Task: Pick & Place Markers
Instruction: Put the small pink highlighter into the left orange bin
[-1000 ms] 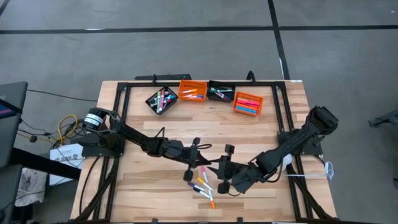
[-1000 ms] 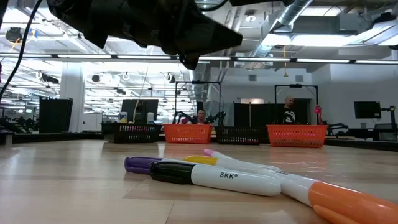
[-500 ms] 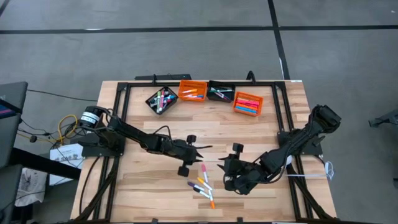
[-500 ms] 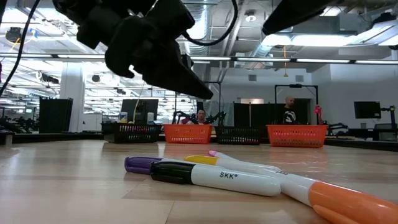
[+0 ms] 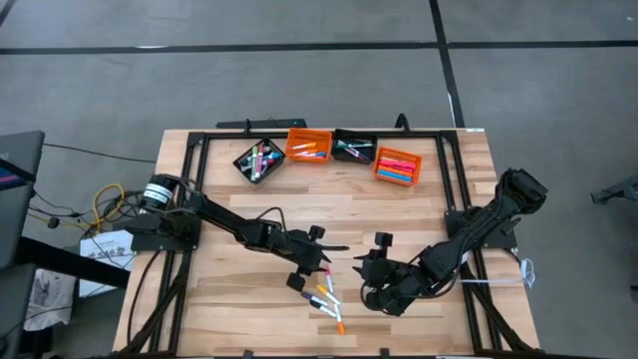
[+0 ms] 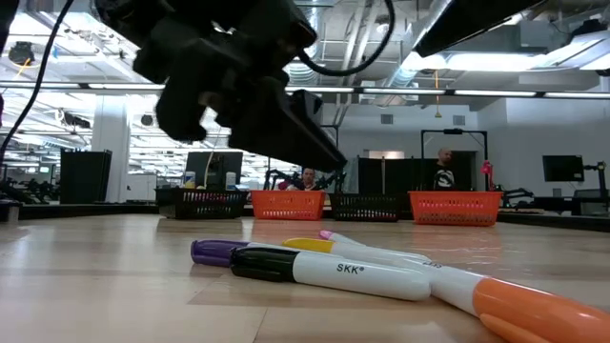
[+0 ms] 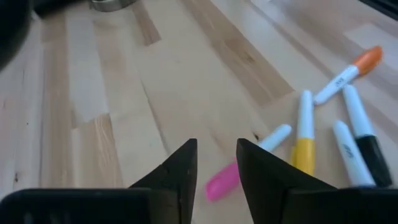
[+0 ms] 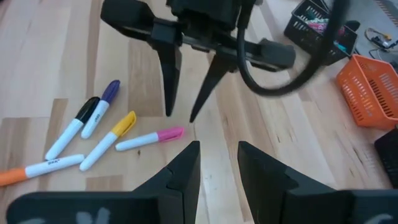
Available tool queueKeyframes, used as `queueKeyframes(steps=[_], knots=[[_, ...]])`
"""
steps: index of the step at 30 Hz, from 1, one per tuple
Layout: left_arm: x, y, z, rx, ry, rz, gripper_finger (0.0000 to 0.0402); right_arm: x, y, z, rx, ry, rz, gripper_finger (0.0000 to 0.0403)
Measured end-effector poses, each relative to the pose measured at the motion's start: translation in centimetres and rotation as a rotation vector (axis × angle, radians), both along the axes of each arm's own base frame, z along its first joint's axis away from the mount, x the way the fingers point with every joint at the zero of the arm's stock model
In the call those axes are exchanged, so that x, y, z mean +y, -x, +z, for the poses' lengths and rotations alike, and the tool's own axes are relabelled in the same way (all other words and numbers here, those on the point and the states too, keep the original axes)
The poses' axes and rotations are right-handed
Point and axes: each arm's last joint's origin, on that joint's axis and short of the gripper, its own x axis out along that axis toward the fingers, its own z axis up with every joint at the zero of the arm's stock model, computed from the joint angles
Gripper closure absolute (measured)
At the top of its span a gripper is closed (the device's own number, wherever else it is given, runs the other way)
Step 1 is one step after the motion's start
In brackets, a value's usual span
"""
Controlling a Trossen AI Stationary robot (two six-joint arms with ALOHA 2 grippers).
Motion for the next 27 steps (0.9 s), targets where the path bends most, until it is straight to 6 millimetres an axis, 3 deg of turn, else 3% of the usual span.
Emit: queueKeyframes(steps=[5, 12, 27], knots=[[-0.5, -1.3, -0.4, 0.005, 0.032, -0.045, 0.0289, 0.2, 0.2, 0.0, 0.006, 0.003, 0.007, 0.0301], [-0.9, -2.3, -3.2, 0.085, 0.032, -0.069, 0.0289, 0.2, 0.4, -0.1, 0.02, 0.012, 0.009, 0.0301], [-0.5, -2.0, -4.2, 0.152, -0.017, -0.09, 0.0289, 0.4, 0.5, -0.2, 0.024, 0.016, 0.016, 0.0301]])
